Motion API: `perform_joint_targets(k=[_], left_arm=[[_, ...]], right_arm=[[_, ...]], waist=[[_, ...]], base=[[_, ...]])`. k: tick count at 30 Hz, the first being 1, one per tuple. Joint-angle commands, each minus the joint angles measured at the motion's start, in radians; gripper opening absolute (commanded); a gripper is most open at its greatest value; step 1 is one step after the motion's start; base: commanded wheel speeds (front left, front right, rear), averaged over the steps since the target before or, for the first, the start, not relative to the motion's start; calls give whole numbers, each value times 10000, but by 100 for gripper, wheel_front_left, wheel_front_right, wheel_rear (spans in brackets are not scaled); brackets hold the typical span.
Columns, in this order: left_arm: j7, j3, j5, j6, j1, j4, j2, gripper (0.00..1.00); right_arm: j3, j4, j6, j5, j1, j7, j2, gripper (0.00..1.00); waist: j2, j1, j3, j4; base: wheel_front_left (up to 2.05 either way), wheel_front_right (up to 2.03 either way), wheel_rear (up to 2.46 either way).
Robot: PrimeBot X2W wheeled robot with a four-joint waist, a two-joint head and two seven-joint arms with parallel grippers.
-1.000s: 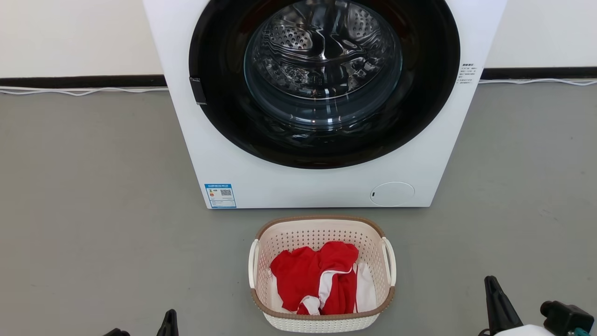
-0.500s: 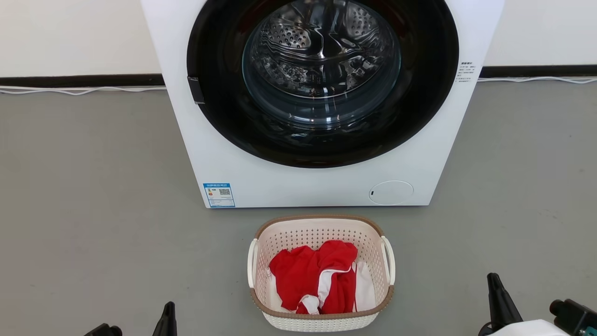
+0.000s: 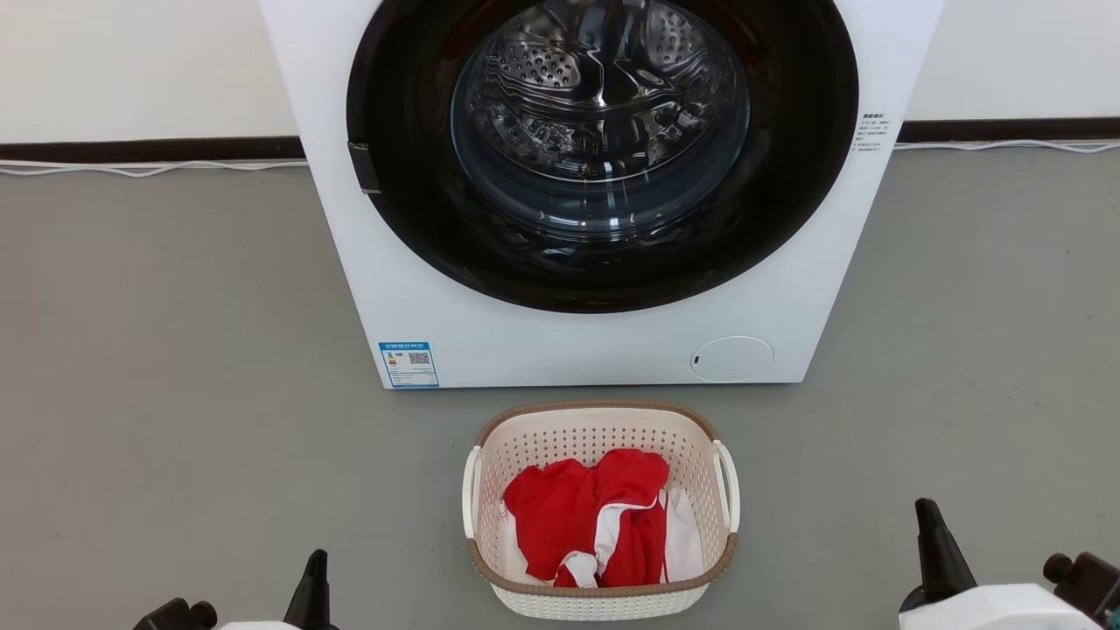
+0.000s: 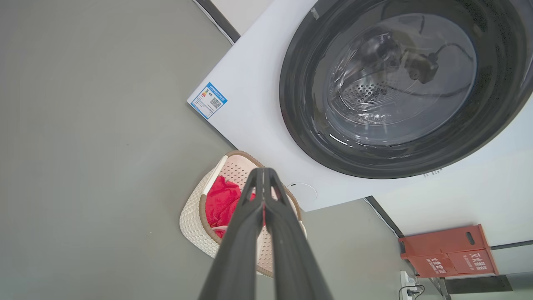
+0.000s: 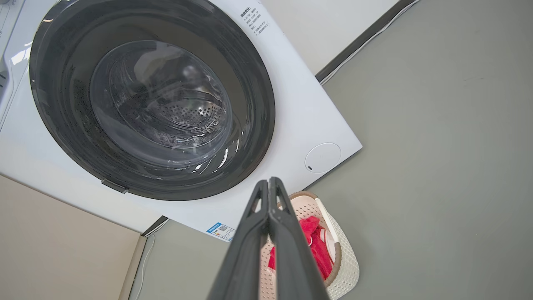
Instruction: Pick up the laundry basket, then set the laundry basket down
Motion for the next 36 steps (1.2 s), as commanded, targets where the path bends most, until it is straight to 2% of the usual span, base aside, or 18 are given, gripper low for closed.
perform_joint_targets(k=[1, 36], left_arm=[[36, 229, -211, -100, -541, -303, 43, 0], [1095, 875, -3670, -729, -1085, -647, -49, 0]], right_arm=[[35, -356, 34, 298, -520, 108, -95, 0], [-25, -760, 55, 4694, -921, 1141, 15, 0]], waist=[[-1, -1, 2, -2], [-1, -1, 96, -103]], base=[[0, 0, 0], [0, 0, 0]])
